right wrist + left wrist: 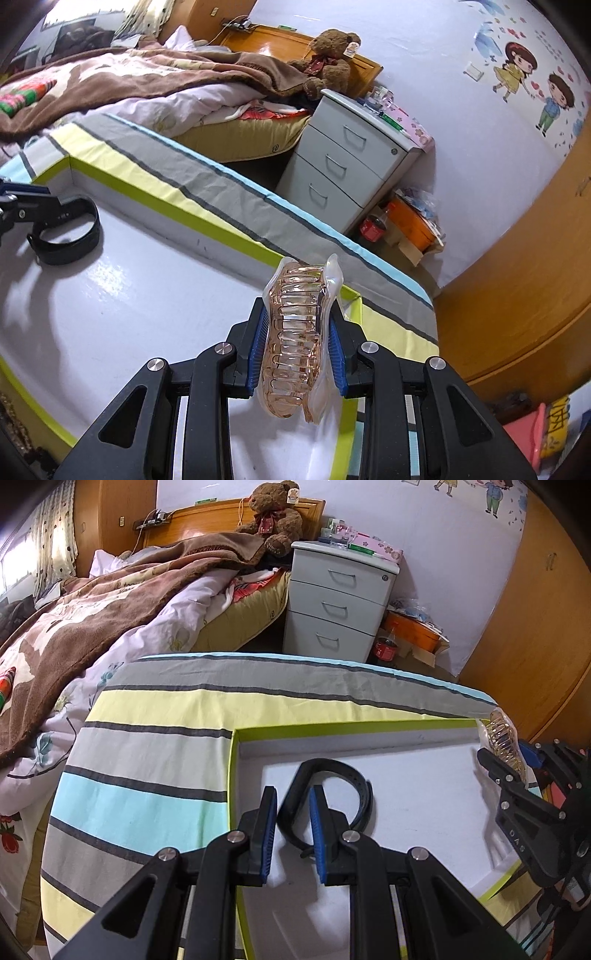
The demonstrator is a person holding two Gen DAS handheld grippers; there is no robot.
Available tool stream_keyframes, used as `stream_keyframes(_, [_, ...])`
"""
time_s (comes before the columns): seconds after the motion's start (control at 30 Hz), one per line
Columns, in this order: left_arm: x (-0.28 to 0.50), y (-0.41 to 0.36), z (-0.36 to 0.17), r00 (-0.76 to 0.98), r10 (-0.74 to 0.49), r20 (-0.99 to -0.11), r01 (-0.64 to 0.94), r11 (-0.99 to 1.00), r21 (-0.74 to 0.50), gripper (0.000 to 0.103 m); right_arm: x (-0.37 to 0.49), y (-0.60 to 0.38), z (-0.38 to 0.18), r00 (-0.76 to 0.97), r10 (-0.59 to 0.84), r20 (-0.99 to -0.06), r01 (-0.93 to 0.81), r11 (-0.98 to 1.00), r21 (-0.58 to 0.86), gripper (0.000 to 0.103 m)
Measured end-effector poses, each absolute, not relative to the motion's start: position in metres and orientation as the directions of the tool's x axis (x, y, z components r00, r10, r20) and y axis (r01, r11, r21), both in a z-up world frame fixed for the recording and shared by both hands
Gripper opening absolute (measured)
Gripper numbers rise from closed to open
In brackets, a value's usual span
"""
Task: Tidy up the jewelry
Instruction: 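Lower the wristband into the green box with the left tool while the right tool releases the claw clip there, then withdraw both open tools from the green box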
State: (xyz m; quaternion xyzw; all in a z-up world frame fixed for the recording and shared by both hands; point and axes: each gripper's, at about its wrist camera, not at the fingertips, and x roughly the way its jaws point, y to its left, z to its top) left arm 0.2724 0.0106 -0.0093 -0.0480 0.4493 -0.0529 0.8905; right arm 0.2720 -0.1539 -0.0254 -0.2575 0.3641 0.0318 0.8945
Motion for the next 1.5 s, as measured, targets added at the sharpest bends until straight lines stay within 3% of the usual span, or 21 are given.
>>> stream_keyframes(0.23, [0.276,0.011,-0.016,0.579,-0.139,-0.804,0.045,0.989,-0.138,0.02,0.273,-0.15,-0.027,0.742,-0.131,-0.657,-0.248,0.858,-0.451,0.031])
stream_keyframes(0.73, [0.273,0.005,-0.013,0.578,-0.149,-0.802,0.057,0.988,-0.143,0.042,0.27,-0.149,-0.026,0.744,-0.119,-0.658,-0.248,0.865,-0.437,0.032])
stream_keyframes(0.77, [0.273,0.005,-0.013,0.578,-0.15,-0.802,0.058,0.988,-0.142,0.044,0.269,-0.149,-0.025,0.743,-0.106,-0.661,-0.257,0.867,-0.427,0.032])
stream_keyframes(0.9, [0.271,0.005,-0.011,0.583,-0.154,-0.798,0.06,0.987,-0.147,0.048,0.265,-0.149,-0.02,0.751,-0.064,-0.657,-0.276,0.874,-0.4,0.052])
stream_keyframes(1.5, [0.238,0.005,0.017,0.629,-0.15,-0.763,0.07,0.988,-0.137,0.062,0.225,-0.146,0.014,0.795,0.014,-0.606,-0.257,0.913,-0.316,0.054])
